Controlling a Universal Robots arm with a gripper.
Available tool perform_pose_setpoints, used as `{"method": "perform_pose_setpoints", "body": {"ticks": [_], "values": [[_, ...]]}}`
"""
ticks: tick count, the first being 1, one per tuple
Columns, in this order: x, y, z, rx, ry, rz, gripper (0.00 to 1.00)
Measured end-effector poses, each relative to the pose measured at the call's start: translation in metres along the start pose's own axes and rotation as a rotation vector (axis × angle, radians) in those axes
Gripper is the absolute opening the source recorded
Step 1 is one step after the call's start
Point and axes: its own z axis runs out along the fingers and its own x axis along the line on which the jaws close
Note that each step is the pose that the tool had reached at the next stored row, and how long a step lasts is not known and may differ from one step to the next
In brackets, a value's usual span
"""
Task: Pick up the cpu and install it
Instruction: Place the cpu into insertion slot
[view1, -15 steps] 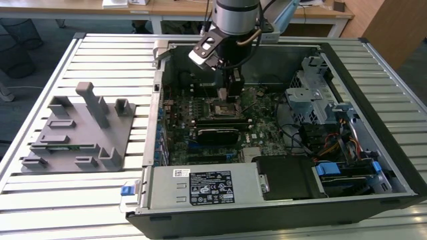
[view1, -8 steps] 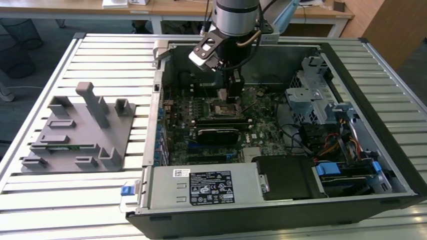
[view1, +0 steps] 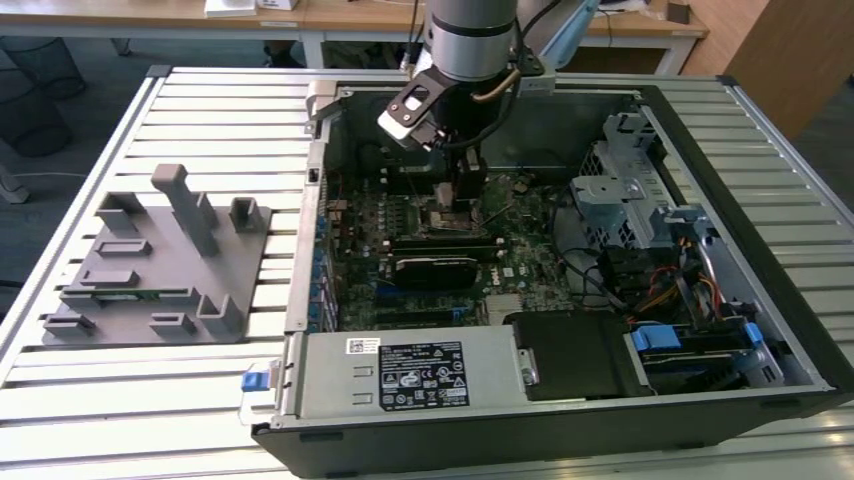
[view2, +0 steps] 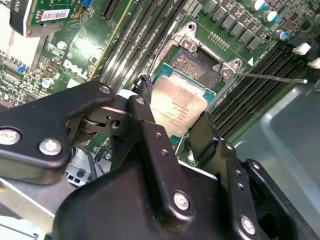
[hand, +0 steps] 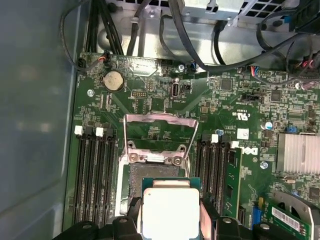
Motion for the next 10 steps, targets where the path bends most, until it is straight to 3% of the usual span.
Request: {"method": "perform_pose_setpoints", "body": {"ticks": [10], "values": [[0.0050,-0.0016,0.0108,0.0001,-0.0005,0.000,0.54]]}}
